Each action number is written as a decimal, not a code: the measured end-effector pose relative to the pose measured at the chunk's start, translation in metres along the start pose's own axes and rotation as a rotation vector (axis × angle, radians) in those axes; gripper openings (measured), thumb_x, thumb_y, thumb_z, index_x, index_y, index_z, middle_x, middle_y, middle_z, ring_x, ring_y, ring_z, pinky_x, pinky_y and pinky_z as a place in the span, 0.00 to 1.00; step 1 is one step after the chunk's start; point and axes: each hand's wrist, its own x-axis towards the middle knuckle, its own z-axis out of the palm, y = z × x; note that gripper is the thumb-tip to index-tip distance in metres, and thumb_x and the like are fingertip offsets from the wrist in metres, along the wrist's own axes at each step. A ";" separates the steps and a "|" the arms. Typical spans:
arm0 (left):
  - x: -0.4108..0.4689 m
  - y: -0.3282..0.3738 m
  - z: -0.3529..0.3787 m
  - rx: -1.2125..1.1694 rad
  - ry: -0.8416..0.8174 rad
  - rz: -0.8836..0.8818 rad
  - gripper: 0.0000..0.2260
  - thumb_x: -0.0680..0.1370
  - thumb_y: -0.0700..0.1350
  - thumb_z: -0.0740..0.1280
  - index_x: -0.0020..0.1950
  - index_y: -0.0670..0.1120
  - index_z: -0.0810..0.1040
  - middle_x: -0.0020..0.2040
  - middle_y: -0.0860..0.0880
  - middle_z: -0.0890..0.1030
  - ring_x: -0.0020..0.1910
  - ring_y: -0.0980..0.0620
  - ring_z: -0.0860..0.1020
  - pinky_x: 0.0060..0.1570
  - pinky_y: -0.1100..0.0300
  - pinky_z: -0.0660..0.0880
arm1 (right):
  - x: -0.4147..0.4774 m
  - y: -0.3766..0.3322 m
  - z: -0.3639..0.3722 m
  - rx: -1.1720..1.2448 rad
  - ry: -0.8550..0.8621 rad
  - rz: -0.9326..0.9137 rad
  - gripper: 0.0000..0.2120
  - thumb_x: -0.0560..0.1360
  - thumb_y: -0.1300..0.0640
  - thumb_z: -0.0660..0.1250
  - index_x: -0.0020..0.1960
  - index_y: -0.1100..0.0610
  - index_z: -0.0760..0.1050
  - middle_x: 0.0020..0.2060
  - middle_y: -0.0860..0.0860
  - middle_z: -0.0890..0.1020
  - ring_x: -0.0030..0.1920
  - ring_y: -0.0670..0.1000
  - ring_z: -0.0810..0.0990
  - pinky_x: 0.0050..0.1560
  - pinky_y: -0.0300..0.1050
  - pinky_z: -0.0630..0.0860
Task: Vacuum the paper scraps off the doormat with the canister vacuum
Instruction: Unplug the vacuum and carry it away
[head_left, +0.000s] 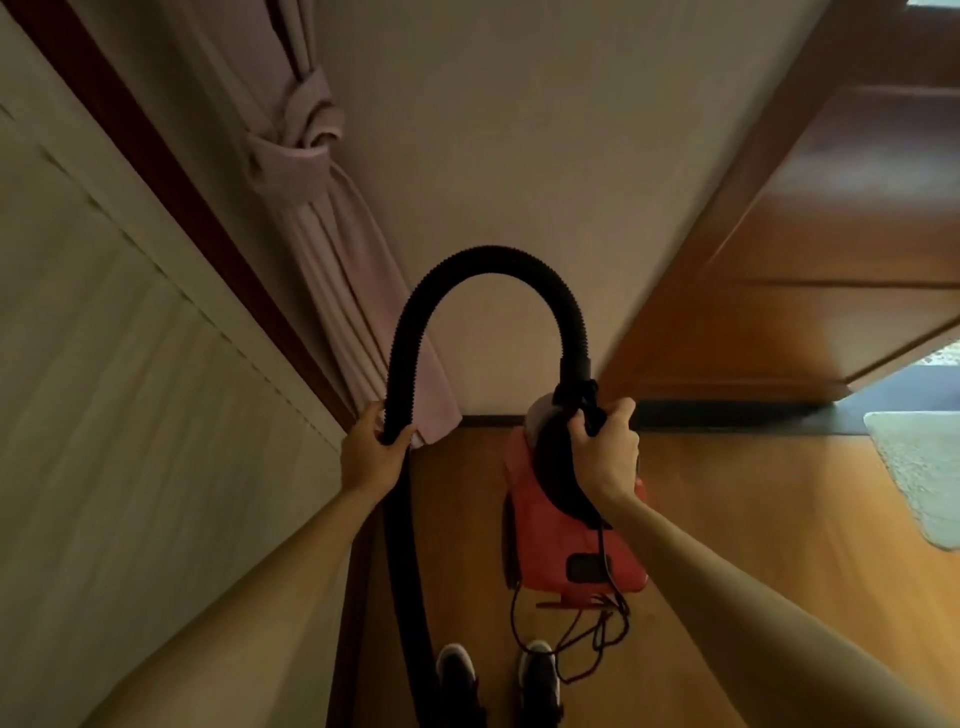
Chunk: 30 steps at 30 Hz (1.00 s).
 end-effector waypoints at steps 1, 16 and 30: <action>0.000 -0.009 0.003 0.005 -0.002 -0.014 0.15 0.78 0.46 0.72 0.63 0.48 0.76 0.49 0.50 0.79 0.46 0.49 0.79 0.38 0.60 0.74 | 0.000 0.006 0.007 0.000 -0.007 0.010 0.11 0.81 0.53 0.62 0.55 0.57 0.62 0.40 0.55 0.79 0.32 0.51 0.79 0.24 0.39 0.68; 0.021 -0.108 0.070 0.060 -0.038 -0.162 0.19 0.78 0.48 0.71 0.68 0.48 0.73 0.56 0.42 0.81 0.52 0.45 0.79 0.47 0.56 0.76 | 0.014 0.107 0.108 -0.041 -0.078 0.140 0.11 0.81 0.53 0.62 0.51 0.57 0.61 0.36 0.50 0.75 0.32 0.49 0.78 0.23 0.41 0.70; 0.044 -0.228 0.157 0.101 -0.057 -0.181 0.17 0.80 0.48 0.69 0.67 0.47 0.73 0.57 0.51 0.79 0.53 0.51 0.78 0.49 0.57 0.75 | 0.066 0.218 0.204 -0.063 -0.088 0.135 0.12 0.81 0.53 0.61 0.56 0.60 0.63 0.37 0.48 0.74 0.33 0.46 0.77 0.25 0.42 0.73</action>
